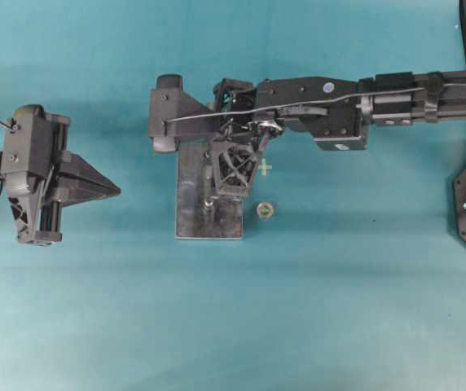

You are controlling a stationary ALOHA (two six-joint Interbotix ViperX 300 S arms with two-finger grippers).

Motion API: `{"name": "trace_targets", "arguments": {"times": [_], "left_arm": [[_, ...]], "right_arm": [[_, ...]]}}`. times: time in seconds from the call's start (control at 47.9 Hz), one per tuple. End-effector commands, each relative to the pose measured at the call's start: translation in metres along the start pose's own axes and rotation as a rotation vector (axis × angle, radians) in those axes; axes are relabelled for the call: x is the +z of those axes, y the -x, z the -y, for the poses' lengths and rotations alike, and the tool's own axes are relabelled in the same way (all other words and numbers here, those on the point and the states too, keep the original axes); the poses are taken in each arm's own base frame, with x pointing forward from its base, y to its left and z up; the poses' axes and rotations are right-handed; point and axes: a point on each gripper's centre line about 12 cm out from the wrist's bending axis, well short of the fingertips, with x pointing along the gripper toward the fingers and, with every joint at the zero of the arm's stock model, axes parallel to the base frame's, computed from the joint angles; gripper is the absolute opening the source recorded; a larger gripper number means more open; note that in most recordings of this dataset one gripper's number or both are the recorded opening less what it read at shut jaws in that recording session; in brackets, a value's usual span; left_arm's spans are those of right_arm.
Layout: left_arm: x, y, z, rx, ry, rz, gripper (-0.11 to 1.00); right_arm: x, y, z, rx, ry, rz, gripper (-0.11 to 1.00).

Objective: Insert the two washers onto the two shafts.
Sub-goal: 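Lower the washer onto the upper shaft and open the right gripper, then move the right gripper to the lower washer beside the block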

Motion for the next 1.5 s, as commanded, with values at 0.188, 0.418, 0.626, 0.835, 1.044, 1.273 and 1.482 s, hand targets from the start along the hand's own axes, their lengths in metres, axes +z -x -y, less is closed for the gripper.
{"name": "trace_targets", "arguments": {"times": [0.188,0.418,0.626,0.835,1.044,1.273,1.482], "left_arm": [[0.007,0.001,0.002,-0.006,-0.002,0.026,0.0],[0.008,0.001,0.002,-0.006,-0.002,0.028,0.0],[0.007,0.001,0.002,-0.006,-0.003,0.024,0.0],[0.007,0.001,0.001,-0.004,-0.001,0.025,0.0],[0.006,0.0,0.001,-0.004,-0.001,0.021,0.0],[0.005,0.0,0.002,-0.006,-0.002,0.02,0.0],[0.003,0.0,0.001,-0.004,-0.001,0.015,0.0]], "right_arm": [[0.01,0.013,-0.005,0.004,0.006,0.032,0.66],[0.007,0.012,0.022,-0.034,-0.026,0.025,0.66],[0.008,0.009,0.01,-0.024,-0.004,0.019,0.63],[0.009,0.008,-0.016,0.003,0.038,0.02,0.58],[0.002,0.015,-0.013,0.004,0.014,-0.002,0.59],[-0.02,0.026,0.001,-0.015,-0.067,-0.007,0.59],[-0.043,0.03,-0.014,-0.001,-0.081,-0.022,0.61]]}}
